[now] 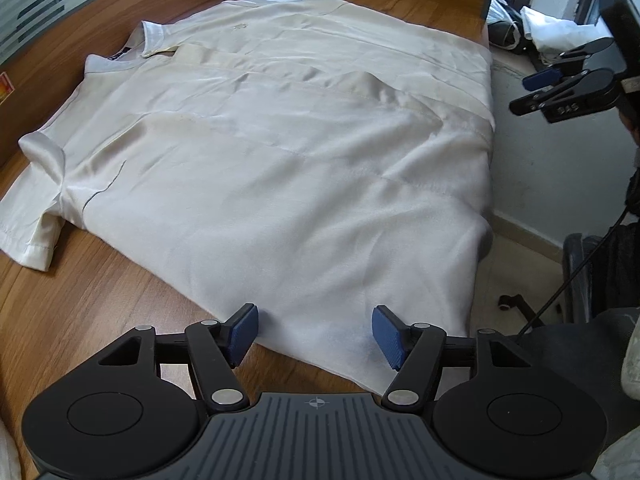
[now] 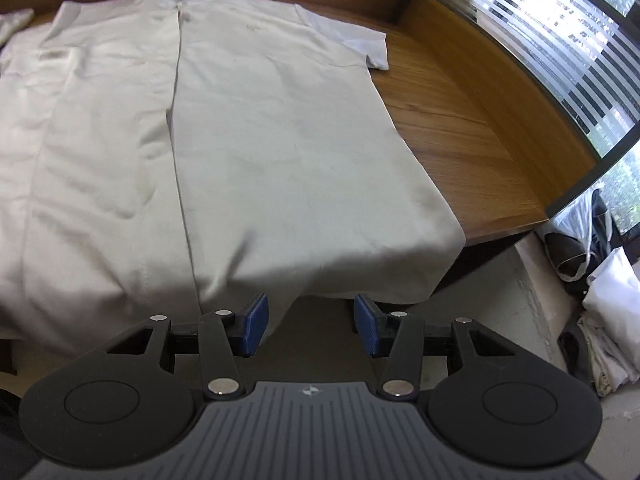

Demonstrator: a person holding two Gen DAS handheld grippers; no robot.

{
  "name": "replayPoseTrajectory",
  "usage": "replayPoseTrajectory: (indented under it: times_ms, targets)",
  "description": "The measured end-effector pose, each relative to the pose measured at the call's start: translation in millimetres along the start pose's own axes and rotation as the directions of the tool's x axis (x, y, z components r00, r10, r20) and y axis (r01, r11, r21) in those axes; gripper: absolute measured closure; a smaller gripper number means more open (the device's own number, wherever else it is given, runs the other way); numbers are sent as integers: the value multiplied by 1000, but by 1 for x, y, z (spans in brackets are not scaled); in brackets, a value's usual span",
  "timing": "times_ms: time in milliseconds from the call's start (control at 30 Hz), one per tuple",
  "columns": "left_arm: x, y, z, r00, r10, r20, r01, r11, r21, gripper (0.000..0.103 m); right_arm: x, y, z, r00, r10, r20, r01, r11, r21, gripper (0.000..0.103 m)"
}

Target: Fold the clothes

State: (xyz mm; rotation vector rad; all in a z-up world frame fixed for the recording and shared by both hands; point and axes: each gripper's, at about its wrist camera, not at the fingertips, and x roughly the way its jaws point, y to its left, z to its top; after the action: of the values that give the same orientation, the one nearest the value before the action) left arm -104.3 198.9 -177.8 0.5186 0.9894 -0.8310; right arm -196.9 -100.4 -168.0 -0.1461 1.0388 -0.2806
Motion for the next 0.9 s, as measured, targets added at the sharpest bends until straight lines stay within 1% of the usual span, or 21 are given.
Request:
replayPoseTrajectory:
  times_ms: [67, 167, 233, 333, 433, 467, 500, 533, 633, 667, 733, 800, 867, 900]
  targets:
    - [-5, -1, -3, 1000, 14, 0, -14, 999, -31, 37, -4, 0, 3, 1000, 16, 1, -16, 1000, -9, 49]
    - [-22, 3, -13, 1000, 22, 19, -19, 990, -138, 38, -12, 1, 9, 999, 51, 6, -50, 998, -30, 49]
    - [-34, 7, -22, 999, 27, 31, -19, 975, -223, 38, -16, 1, 14, 997, 79, 7, -78, 996, -44, 49]
    - [-52, 2, -34, 999, 40, 34, -28, 950, -310, 39, -18, 0, 25, 991, 133, 6, -132, 988, -85, 48]
    - [-64, -13, -42, 998, 46, 41, -26, 923, -383, 40, -16, -2, 39, 983, 186, 8, -182, 971, -157, 47]
    - [-66, -18, -45, 998, 45, 44, -23, 913, -407, 42, -15, -3, 43, 979, 202, 9, -197, 963, -184, 47]
    - [-66, -27, -47, 998, 45, 43, -23, 904, -428, 47, -14, -5, 48, 976, 218, 11, -211, 955, -210, 47]
    - [-66, -35, -49, 998, 46, 41, -23, 894, -448, 48, -12, -6, 53, 973, 233, 11, -223, 946, -237, 47]
    - [-57, -61, -58, 996, 84, 27, -59, 860, -506, 51, -7, -11, 65, 962, 274, 14, -257, 916, -307, 47]
    - [-52, -69, -61, 995, 99, 19, -74, 848, -525, 55, -5, -13, 70, 957, 288, 14, -268, 906, -326, 47]
    - [-40, -80, -65, 991, 132, -4, -112, 821, -559, 57, -2, -17, 77, 949, 314, 13, -288, 887, -361, 46]
    - [-31, -89, -65, 980, 198, -34, -182, 801, -570, 69, 1, -21, 83, 942, 335, 14, -302, 867, -397, 46]
    - [-22, -97, -65, 963, 264, -64, -251, 777, -578, 75, 2, -25, 87, 936, 353, 20, -310, 847, -432, 45]
    - [-18, -98, -65, 957, 282, -68, -267, 766, -585, 82, 2, -27, 88, 932, 362, 26, -314, 838, -446, 45]
